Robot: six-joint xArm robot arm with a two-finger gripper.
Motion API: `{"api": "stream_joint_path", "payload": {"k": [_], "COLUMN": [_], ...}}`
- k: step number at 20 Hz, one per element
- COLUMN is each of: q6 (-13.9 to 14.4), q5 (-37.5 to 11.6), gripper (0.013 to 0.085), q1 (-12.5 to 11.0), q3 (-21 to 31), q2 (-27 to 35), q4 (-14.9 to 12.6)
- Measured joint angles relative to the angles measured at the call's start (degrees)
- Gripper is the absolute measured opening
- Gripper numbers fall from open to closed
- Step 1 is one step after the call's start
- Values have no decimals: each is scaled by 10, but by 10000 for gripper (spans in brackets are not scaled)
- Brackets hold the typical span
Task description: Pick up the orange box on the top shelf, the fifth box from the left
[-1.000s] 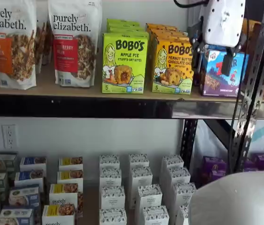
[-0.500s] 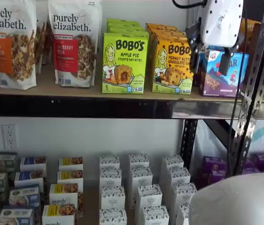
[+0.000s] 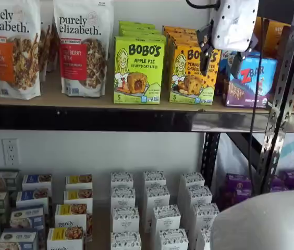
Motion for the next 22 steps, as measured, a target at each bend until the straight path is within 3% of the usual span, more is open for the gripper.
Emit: {"api": "stream_joint_path", "payload": {"k": [3,6,9,15,22], "q6": [7,8,18,54,64], "q5": [-55,-92,-108,-137,-143], "gripper": [850,850,850,850,850], "q1": [8,9,19,53,63], "q3": [11,0,-25,-59,-101], "q2": [4,27,59,105,139], "q4": [-17,-9,-10,-42,-44]}}
